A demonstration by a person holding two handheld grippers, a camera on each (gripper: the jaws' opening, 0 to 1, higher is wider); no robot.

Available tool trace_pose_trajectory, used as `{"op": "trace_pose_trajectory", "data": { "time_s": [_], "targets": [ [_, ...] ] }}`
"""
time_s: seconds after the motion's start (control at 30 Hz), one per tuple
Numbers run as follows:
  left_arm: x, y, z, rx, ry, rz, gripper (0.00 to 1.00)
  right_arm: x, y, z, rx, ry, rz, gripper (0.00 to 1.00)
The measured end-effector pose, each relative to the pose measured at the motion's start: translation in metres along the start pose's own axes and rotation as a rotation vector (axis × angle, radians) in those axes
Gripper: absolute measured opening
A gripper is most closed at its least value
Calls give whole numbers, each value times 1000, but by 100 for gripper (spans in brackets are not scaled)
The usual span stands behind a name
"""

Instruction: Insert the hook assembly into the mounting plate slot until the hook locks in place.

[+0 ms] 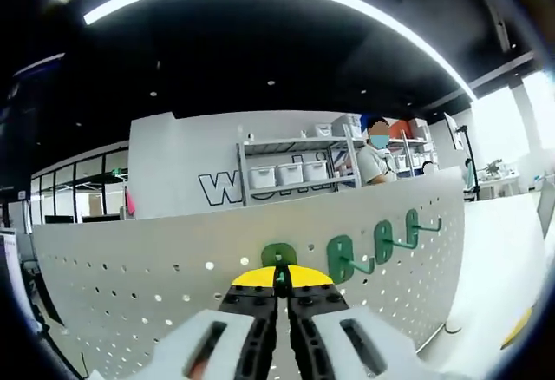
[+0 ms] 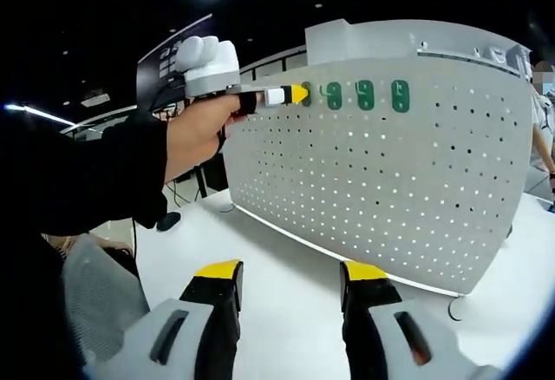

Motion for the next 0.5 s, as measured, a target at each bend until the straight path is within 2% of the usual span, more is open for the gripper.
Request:
{"op": "trace_pose_trajectory", "data": {
  "time_s": [0.33, 0.4, 0.5],
  "targets": [
    [-1, 0, -2, -30, 9, -6, 2, -1, -2, -1, -4, 0, 6, 42],
    [-1, 0, -3, -84, 15, -5, 2, -2, -3, -1, -5, 1, 8, 42],
    [-2, 0, -2, -74, 19, -6, 2, -2, -3, -1, -7, 2, 8, 42]
  ]
}}
Point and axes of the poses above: the point that each gripper's makers call its tool centre point, and the gripper's own axes: x roughly backward along the fingers, z roughly to its left, y roughly out of its top, the point moved 9 cm from there along x, roughly backward along the fingers, and after that the axes turned 6 degrees about x, right-handed, at the moved point
